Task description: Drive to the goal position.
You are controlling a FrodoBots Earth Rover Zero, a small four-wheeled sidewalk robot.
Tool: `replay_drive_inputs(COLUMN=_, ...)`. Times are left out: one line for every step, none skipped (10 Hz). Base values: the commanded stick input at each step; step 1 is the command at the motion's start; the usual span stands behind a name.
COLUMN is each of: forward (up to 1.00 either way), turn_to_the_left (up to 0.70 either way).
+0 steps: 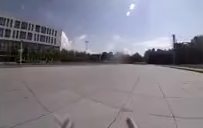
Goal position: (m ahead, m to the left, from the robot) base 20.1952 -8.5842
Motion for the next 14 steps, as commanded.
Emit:
replay_drive_inputs(forward=0.7, turn_to_the_left=0.0)
replay_drive_inputs(forward=0.7, turn_to_the_left=0.0)
replay_drive_inputs(forward=0.7, turn_to_the_left=0.0)
replay_drive_inputs(forward=0.7, turn_to_the_left=0.0)
replay_drive_inputs(forward=0.7, turn_to_the_left=0.0)
replay_drive_inputs(forward=0.7, turn_to_the_left=0.0)
replay_drive_inputs(forward=0.7, turn_to_the_left=0.0)
replay_drive_inputs(forward=0.7, turn_to_the_left=0.0)
replay_drive_inputs(forward=0.7, turn_to_the_left=0.0)
replay_drive_inputs(forward=0.7, turn_to_the_left=0.0)
replay_drive_inputs(forward=0.7, turn_to_the_left=0.0)
replay_drive_inputs(forward=0.7, turn_to_the_left=0.0)
replay_drive_inputs(forward=0.7, turn_to_the_left=0.0)
replay_drive_inputs(forward=0.7, turn_to_the_left=0.0)
